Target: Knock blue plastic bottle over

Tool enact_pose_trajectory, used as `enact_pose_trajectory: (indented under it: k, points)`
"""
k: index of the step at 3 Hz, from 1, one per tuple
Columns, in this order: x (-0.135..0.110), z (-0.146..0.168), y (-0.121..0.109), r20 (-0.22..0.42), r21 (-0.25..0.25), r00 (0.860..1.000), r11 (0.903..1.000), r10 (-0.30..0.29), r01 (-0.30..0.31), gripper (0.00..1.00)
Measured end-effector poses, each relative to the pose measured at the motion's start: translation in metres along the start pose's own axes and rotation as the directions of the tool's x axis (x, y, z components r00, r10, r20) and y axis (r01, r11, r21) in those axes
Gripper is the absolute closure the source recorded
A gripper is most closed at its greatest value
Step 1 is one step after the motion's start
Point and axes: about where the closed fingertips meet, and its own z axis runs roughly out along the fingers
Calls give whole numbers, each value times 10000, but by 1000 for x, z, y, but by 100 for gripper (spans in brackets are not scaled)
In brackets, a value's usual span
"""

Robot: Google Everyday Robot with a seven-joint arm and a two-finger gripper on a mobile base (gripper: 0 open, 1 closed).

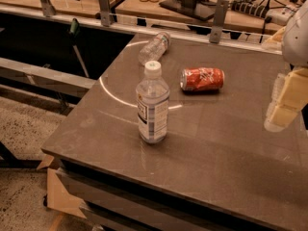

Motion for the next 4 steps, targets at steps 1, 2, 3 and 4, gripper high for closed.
enact_pose_trajectory:
  k: [1,2,3,4]
  points:
    - [-1,-4,1,54,139,9999,9998,-109,108,0]
    - [11,0,1,1007,195,9946,9996,-236,218,0]
    - [6,18,17,2790,-231,9590,9980,-495,582,0]
    - [-22,31,32,4794,-1002,8774,9923,-161,730,0]
